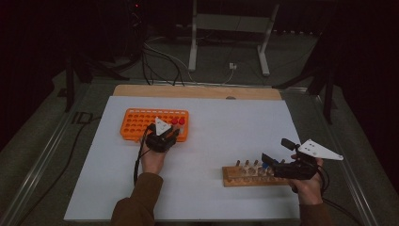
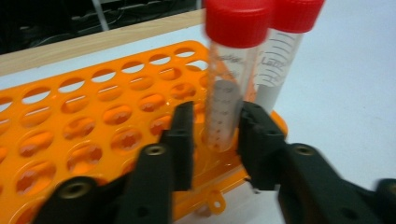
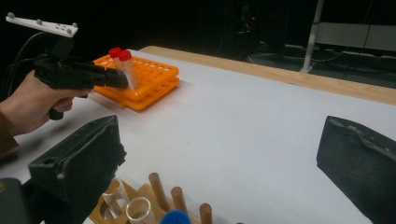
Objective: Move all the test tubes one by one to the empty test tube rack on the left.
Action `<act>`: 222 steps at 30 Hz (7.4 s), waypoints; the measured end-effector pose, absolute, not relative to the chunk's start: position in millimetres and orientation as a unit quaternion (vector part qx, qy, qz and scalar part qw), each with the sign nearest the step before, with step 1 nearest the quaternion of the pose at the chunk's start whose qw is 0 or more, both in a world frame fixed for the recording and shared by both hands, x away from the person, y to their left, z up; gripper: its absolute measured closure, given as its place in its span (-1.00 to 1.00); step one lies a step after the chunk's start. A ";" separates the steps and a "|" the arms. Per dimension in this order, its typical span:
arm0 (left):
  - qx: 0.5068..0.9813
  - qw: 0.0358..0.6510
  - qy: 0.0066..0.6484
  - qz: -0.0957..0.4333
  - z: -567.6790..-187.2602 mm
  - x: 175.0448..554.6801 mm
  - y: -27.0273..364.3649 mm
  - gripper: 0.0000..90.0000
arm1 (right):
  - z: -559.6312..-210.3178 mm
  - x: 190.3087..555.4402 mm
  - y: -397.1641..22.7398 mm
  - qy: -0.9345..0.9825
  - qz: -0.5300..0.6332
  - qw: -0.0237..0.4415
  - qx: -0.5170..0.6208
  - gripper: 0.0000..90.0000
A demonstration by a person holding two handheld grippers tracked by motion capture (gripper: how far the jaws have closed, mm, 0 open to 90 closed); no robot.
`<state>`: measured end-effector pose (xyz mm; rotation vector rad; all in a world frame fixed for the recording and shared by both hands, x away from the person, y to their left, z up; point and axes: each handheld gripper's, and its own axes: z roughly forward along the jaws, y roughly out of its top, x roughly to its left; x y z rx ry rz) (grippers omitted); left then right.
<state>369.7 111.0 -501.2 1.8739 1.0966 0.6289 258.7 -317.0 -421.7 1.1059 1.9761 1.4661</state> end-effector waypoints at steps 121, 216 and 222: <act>0.731 0.562 0.337 0.189 -433.0 291.4 76.3 -0.98 | -390.8 286.5 -260.3 0.751 0.537 0.174 0.343 0.69; 0.734 0.547 0.347 0.205 -432.7 315.3 101.9 0.71 | -408.4 263.0 -305.8 0.705 0.544 0.227 0.393 -1.00; 0.716 0.545 0.374 0.225 -437.5 327.0 118.4 0.71 | -410.1 261.2 -312.7 0.699 0.544 0.231 0.402 -1.00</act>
